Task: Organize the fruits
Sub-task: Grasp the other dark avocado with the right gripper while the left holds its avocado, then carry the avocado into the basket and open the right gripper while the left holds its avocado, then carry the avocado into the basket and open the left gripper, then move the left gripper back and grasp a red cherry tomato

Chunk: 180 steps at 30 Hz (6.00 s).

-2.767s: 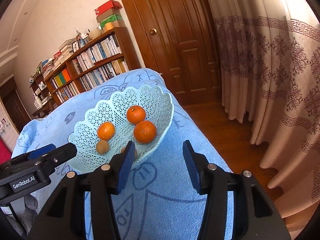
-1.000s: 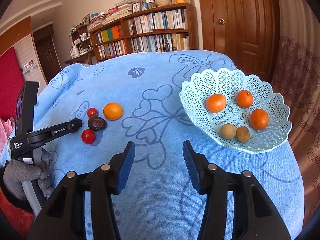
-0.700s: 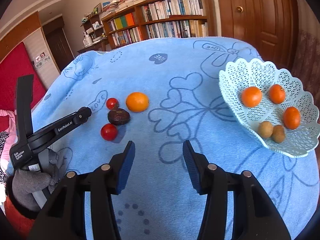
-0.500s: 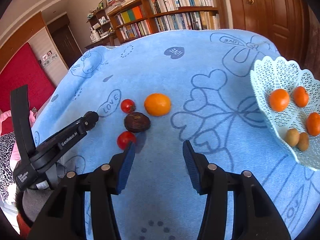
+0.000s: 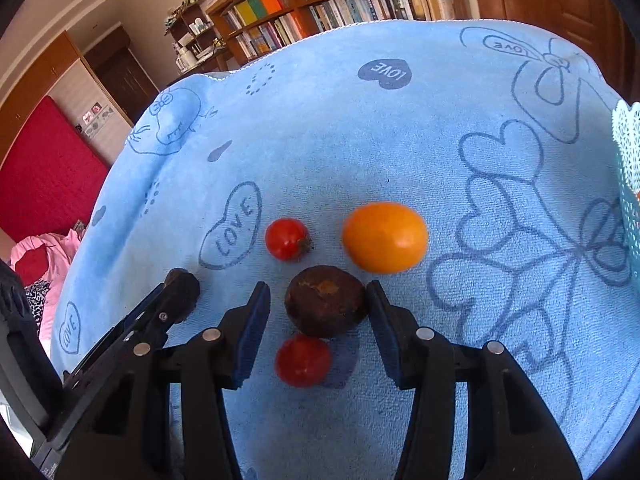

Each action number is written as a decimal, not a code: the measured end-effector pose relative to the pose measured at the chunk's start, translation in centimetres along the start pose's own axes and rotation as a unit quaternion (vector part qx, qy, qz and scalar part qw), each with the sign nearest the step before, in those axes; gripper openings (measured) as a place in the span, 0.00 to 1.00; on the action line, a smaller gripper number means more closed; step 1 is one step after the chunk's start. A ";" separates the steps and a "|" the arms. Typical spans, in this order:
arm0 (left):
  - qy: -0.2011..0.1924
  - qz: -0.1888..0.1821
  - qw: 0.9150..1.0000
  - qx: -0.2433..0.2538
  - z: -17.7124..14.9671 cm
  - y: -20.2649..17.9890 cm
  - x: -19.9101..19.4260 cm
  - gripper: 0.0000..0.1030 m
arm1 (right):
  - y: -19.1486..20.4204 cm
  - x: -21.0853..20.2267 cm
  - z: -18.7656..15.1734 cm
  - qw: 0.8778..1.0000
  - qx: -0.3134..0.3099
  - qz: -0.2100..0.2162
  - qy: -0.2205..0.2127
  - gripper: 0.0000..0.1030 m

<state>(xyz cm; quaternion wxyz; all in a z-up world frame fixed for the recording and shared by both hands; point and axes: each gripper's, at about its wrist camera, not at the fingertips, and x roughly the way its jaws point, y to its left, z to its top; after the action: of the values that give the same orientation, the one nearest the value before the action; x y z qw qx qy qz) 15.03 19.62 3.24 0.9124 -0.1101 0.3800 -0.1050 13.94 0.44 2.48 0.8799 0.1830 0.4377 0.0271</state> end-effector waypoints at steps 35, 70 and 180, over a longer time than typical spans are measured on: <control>-0.026 0.012 0.999 0.031 -0.5 -1.2 -1.1 0.40 | -10.4 -12.7 -0.1 0.971 0.042 -0.186 -0.141 0.41; -0.026 -0.002 1.000 0.008 -0.5 -0.8 -1.2 0.40 | -1.5 -9.4 -1.9 0.981 -0.021 -0.163 -0.099 0.44; 0.023 -0.058 0.996 0.069 2.7 -5.2 3.2 0.29 | -2.4 -8.3 -6.4 0.990 -0.121 -0.036 -0.063 0.51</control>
<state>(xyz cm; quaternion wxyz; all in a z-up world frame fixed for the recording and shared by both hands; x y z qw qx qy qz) 18.56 14.07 4.43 0.9013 -0.0665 0.3857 -0.1857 3.53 -1.58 4.45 0.9217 0.0611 0.3813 0.0365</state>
